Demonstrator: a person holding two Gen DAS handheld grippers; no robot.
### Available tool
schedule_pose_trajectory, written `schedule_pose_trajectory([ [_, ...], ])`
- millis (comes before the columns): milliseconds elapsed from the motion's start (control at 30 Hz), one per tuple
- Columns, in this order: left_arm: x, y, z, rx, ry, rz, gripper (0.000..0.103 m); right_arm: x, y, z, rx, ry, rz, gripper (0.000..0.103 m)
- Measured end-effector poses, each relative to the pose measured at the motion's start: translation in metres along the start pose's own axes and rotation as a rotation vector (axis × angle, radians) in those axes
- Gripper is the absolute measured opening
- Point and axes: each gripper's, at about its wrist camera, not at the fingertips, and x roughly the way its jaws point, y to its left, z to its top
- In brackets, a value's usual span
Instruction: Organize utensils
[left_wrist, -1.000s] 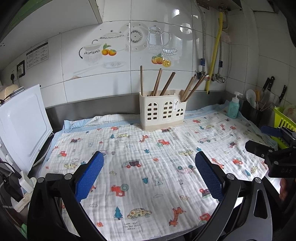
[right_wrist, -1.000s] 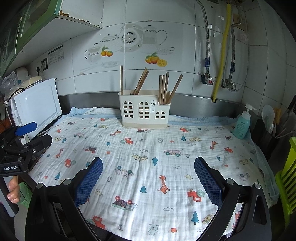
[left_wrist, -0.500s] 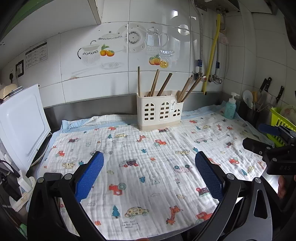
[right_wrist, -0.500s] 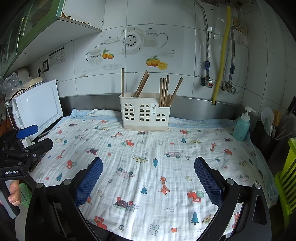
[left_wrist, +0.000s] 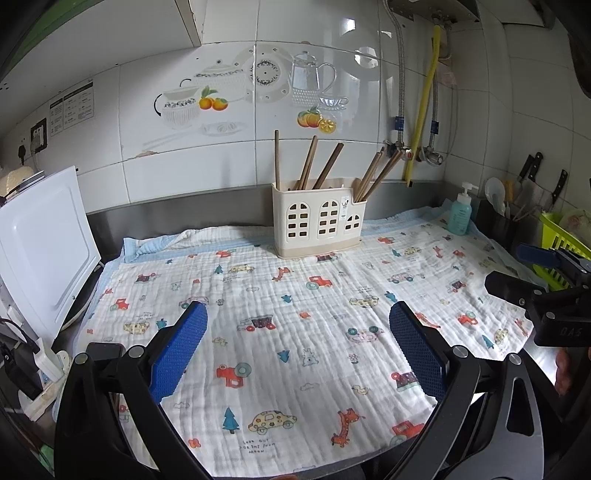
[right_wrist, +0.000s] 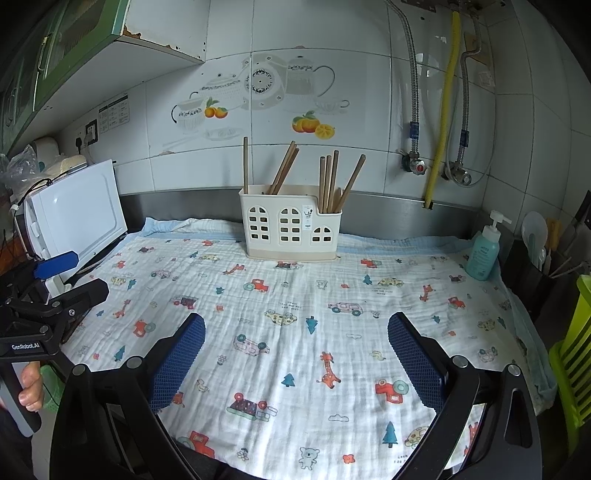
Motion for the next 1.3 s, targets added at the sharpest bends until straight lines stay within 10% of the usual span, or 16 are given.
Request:
schedule_pose_trajectory([
  [1300,0.0022,-0.0006,-0.0010,-0.003,0.010,-0.007,0.098,0.0024,0.0022,0.0016,-0.001,0.001,0.005,0.096],
])
